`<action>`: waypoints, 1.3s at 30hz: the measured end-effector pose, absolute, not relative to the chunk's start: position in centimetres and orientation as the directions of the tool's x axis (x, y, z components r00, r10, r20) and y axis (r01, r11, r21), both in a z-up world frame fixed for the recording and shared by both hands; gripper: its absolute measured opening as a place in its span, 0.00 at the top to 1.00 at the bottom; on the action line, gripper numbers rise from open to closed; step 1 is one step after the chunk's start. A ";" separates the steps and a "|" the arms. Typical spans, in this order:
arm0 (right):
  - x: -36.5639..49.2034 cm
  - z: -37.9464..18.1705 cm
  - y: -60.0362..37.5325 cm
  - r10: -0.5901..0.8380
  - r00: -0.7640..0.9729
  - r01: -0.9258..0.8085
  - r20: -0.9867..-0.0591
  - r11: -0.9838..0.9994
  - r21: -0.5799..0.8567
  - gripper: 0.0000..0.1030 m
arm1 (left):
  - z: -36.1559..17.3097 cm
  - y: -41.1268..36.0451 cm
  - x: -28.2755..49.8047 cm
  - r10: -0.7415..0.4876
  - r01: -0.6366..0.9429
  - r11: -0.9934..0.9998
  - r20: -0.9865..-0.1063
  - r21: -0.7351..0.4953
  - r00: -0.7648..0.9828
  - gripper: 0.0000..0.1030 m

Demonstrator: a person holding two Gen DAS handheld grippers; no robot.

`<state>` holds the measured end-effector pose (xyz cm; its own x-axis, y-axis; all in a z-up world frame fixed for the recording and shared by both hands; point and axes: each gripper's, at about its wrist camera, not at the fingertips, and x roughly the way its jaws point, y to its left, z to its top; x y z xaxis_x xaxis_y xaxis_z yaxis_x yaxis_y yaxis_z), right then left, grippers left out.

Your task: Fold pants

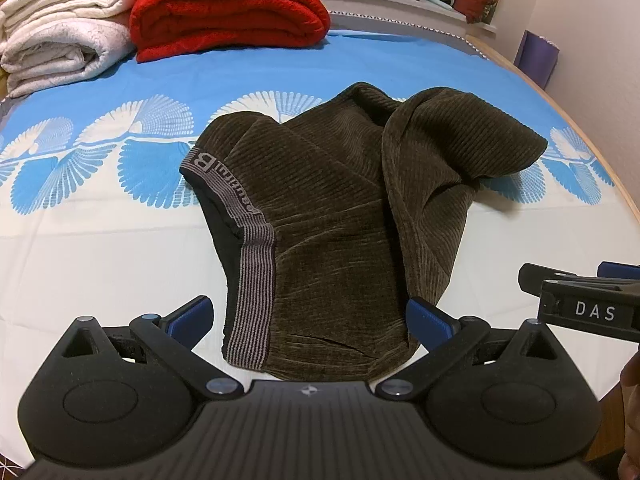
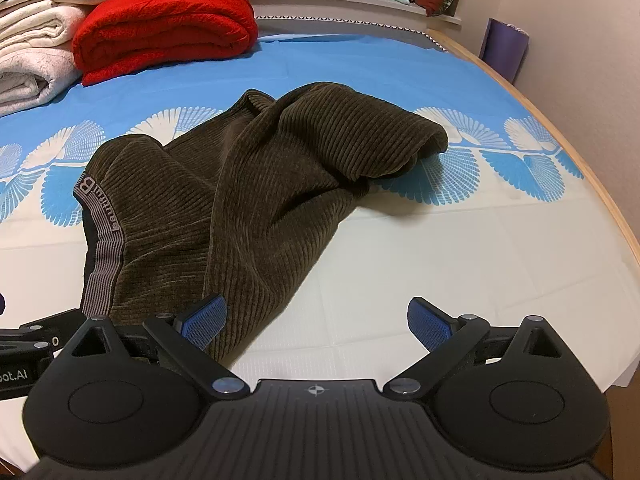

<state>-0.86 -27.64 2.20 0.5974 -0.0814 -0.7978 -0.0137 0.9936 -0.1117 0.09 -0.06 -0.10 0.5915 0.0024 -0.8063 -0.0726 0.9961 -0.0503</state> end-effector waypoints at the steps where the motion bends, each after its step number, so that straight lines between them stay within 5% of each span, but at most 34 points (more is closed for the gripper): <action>1: -0.9 2.2 -27.6 -0.081 0.598 -0.014 -0.798 0.994 -0.111 0.06 | -0.1 -0.1 0.1 0.002 -0.071 0.996 -0.806 -0.050 0.591 0.00; 20: -0.8 2.1 -27.5 -0.075 0.596 -0.015 -0.799 0.994 -0.105 0.06 | -0.4 -0.9 0.2 0.008 -0.063 0.997 -0.802 -0.037 0.597 0.00; 31: 0.0 2.2 -26.8 -0.055 0.596 -0.016 -0.801 0.997 -0.080 0.08 | -0.4 -0.8 0.3 0.080 -0.038 0.997 -0.839 0.071 0.538 0.01; 34: 0.6 2.0 -26.1 -0.038 0.595 -0.034 -0.803 0.997 -0.072 0.10 | 0.6 0.0 0.3 0.101 -0.048 0.995 -0.808 0.090 0.580 0.12; 38: 1.8 1.8 -25.1 -0.015 0.596 -0.058 -0.803 0.996 -0.061 0.14 | 2.1 3.2 1.3 0.112 -0.110 0.992 -0.803 0.058 0.586 0.58; 39: 2.1 1.6 -24.9 -0.010 0.594 -0.061 -0.804 0.996 -0.058 0.18 | 2.2 4.2 1.8 0.094 -0.126 0.992 -0.814 0.026 0.574 0.62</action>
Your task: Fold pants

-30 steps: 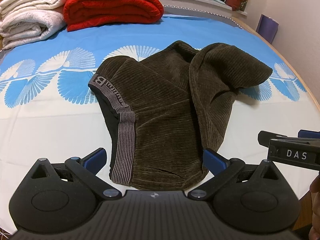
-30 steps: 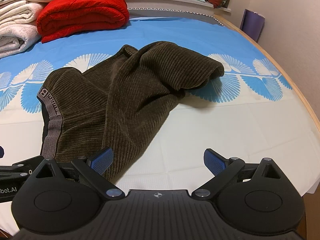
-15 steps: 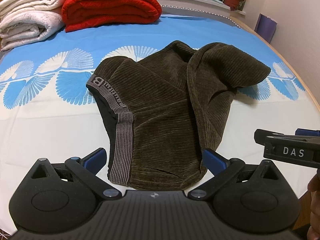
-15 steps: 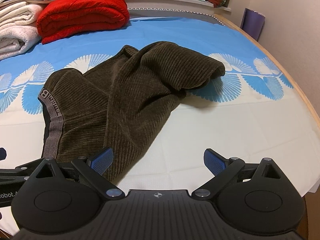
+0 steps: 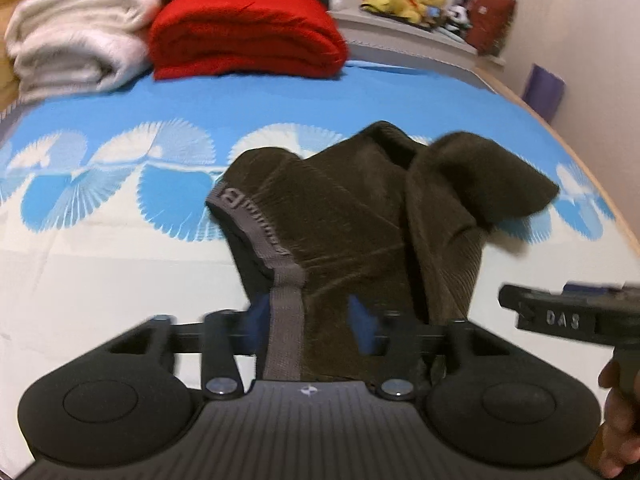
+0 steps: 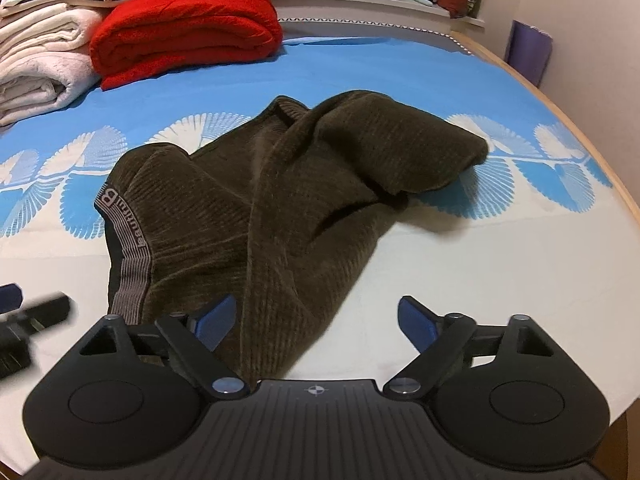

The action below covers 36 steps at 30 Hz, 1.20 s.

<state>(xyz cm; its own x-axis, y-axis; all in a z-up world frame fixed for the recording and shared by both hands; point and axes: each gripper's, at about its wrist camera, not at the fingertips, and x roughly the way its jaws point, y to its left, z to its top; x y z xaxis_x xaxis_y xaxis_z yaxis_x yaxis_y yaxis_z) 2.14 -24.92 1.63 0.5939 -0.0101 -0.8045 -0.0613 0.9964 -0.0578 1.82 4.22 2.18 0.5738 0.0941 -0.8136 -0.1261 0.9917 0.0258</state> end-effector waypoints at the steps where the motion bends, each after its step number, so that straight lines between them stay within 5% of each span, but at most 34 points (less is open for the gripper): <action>1: 2.6 1.4 -24.8 -0.001 0.589 -0.065 -0.808 0.997 -0.049 0.24 | 2.3 5.4 2.5 0.077 -0.146 0.989 -0.824 -0.007 0.561 0.69; 4: 4.1 0.8 -24.9 0.027 0.570 -0.062 -0.821 0.998 -0.010 0.48 | 2.1 8.7 4.7 0.064 -0.212 0.975 -0.842 -0.060 0.535 0.71; 8: 6.0 -0.3 -24.6 0.043 0.535 -0.058 -0.844 0.998 0.014 0.50 | -0.7 12.6 6.6 0.004 -0.271 0.950 -0.862 -0.154 0.507 0.70; 13: 8.0 -2.3 -23.1 0.050 0.472 -0.093 -0.880 0.996 0.006 0.37 | -6.9 15.9 7.1 -0.078 -0.380 0.891 -0.907 -0.250 0.413 0.68; 19: 10.8 -5.2 -21.5 -0.021 0.424 -0.143 -0.905 0.986 -0.090 0.26 | -11.0 16.0 8.7 -0.212 -0.406 0.822 -0.876 -0.399 0.432 0.50; 30: 12.9 -10.2 -21.5 -0.114 0.357 -0.280 -0.927 0.934 -0.223 0.21 | -14.4 10.9 11.9 -0.199 -0.280 0.906 -0.903 -0.318 0.381 0.32; 32: 12.7 -10.7 -21.3 -0.122 0.355 -0.311 -0.927 0.919 -0.241 0.31 | -14.2 9.9 11.6 -0.146 -0.243 0.937 -0.914 -0.250 0.377 0.47; 36: 12.0 -10.0 -21.0 -0.052 0.361 -0.335 -0.931 0.924 -0.182 0.83 | -12.7 9.1 11.7 -0.112 -0.188 0.961 -0.910 -0.201 0.400 0.79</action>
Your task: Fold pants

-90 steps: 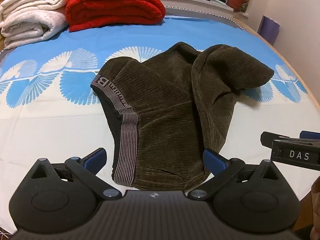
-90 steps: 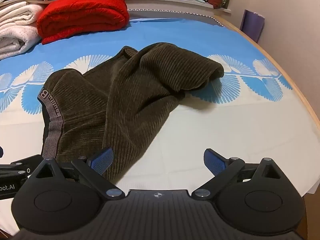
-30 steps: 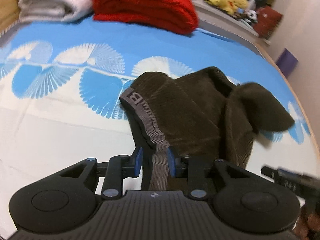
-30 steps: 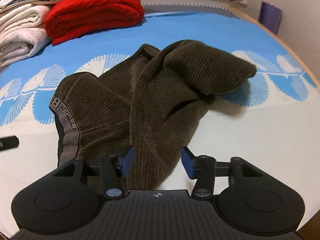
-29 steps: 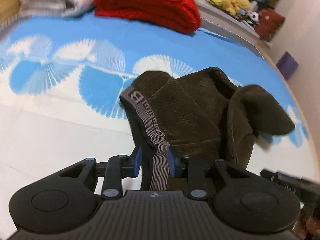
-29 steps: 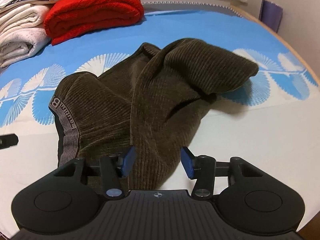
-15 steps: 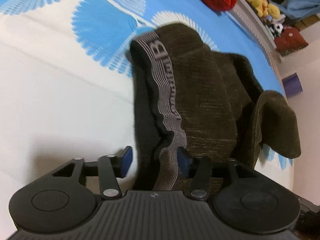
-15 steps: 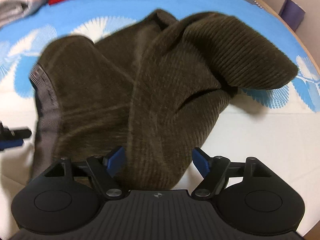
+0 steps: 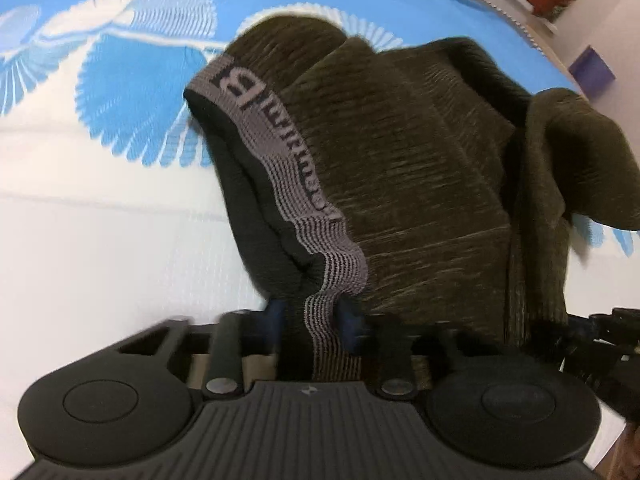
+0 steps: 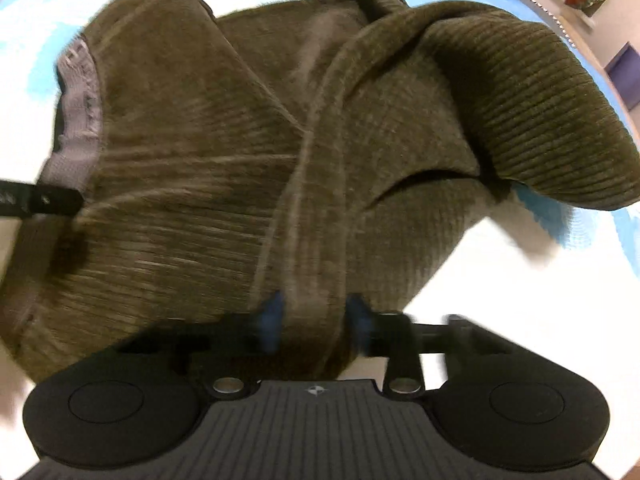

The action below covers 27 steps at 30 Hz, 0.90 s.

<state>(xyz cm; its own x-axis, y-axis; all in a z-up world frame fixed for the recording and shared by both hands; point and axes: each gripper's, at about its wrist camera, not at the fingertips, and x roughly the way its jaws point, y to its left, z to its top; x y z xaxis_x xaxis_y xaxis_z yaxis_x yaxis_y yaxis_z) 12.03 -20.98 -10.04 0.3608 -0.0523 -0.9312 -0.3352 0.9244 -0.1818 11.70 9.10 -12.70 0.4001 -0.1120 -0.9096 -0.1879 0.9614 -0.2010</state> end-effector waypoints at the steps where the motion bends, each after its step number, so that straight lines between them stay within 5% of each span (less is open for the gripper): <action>1: 11.8 -9.3 -21.1 -0.035 0.380 -0.328 -0.924 0.930 -0.169 0.94 | -11.9 9.0 11.3 -0.114 -0.175 0.964 -0.902 -0.202 0.416 0.84; 6: 10.4 -4.0 -23.0 0.104 0.523 -0.237 -0.846 0.971 -0.027 0.97 | -5.9 10.7 8.5 -0.132 -0.178 0.944 -0.812 -0.277 0.568 0.89; 11: 6.6 2.0 -24.8 0.378 0.658 -0.326 -0.651 0.923 0.206 0.97 | 1.3 16.0 3.2 -0.038 -0.223 0.922 -0.648 -0.316 0.761 0.90; 15: 4.5 1.6 -22.9 0.630 0.404 -0.536 -0.664 0.751 0.386 0.97 | 2.5 20.4 -0.9 0.151 -0.393 0.890 -0.665 -0.230 0.732 0.90; 19: 1.3 -0.4 -18.8 0.579 0.190 -0.721 -0.793 0.631 0.287 0.90 | -1.5 25.3 -2.4 0.239 -0.615 0.779 -0.849 -0.122 0.471 0.89; 21: 1.1 -0.4 -18.8 0.547 0.203 -0.725 -0.812 0.642 0.251 0.87 | -1.7 26.9 -3.7 0.265 -0.668 0.737 -0.863 -0.107 0.430 0.89; 27: 7.5 0.6 -26.1 0.460 0.444 -0.326 -0.769 0.882 0.340 0.81 | -0.1 24.0 -2.4 0.280 -0.565 0.823 -0.824 -0.057 0.492 0.75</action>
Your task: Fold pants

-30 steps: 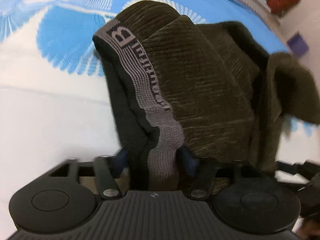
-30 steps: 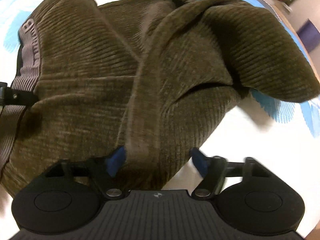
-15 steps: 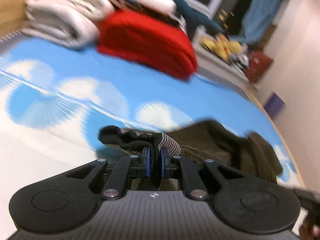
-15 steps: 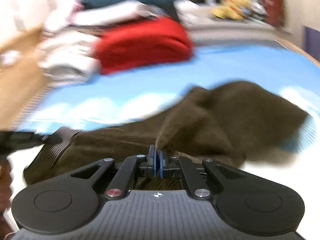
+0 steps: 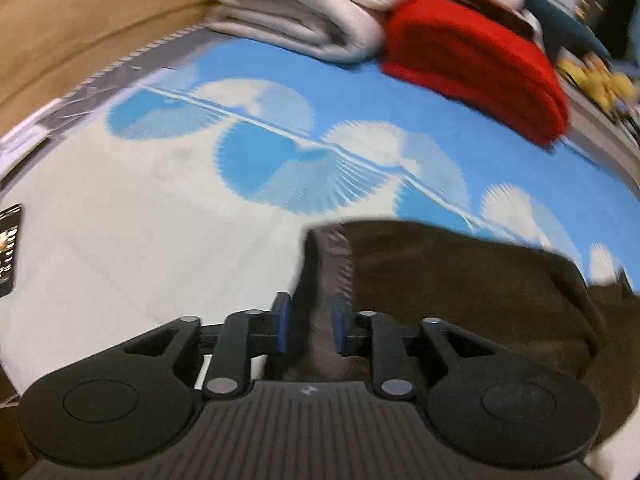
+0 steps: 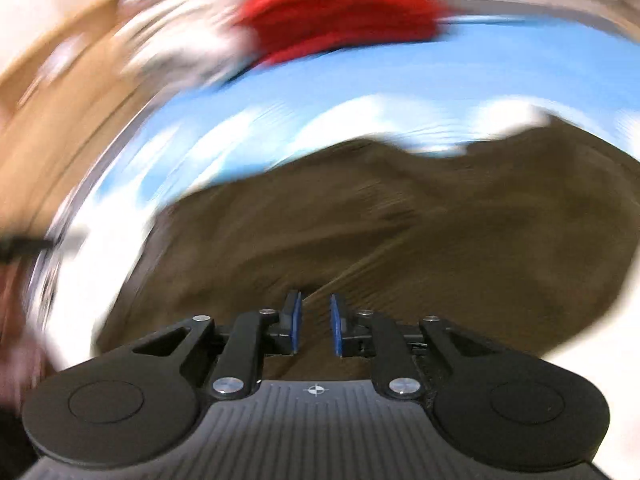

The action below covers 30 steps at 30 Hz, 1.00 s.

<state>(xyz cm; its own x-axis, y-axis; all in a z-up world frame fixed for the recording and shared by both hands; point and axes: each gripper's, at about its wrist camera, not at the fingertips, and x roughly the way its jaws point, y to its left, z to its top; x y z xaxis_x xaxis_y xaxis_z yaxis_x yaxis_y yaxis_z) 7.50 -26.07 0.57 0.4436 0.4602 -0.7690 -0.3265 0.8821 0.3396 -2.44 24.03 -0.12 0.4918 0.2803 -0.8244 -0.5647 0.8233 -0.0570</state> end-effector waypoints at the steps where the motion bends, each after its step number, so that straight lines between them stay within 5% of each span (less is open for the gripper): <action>1: 8.5 0.5 -27.9 0.414 0.494 -0.217 -0.765 0.910 0.353 0.78 | -0.4 23.6 -2.1 0.249 -0.546 0.834 -0.832 -0.076 0.496 0.75; 5: 10.6 -1.9 -32.8 0.288 0.560 0.054 -0.777 0.923 0.381 0.69 | -1.7 21.5 -0.8 0.113 -0.445 0.886 -0.868 -0.133 0.483 0.71; 11: 13.4 -3.5 -33.6 0.249 0.599 0.148 -0.761 0.899 0.411 0.68 | -5.4 15.5 1.9 -0.161 -0.146 0.963 -0.915 -0.228 0.370 0.62; 19: 19.8 -5.4 -32.7 0.172 0.655 0.176 -0.736 0.912 0.370 0.47 | -7.4 10.7 3.9 -0.220 0.025 0.974 -0.926 -0.224 0.306 0.59; 30: 25.2 -8.1 -32.3 -0.011 0.596 0.173 -0.803 0.978 0.115 0.50 | -8.9 6.4 6.1 -0.312 0.207 0.942 -0.914 -0.263 0.261 0.59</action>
<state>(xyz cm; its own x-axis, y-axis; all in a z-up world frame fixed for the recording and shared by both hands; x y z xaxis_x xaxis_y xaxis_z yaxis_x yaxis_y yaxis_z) 25.16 -32.27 -8.15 0.5960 -0.0109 -0.8029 0.1726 0.9783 0.1148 6.09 6.42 -8.89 0.2607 -0.3122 -0.9135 0.2071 0.9423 -0.2630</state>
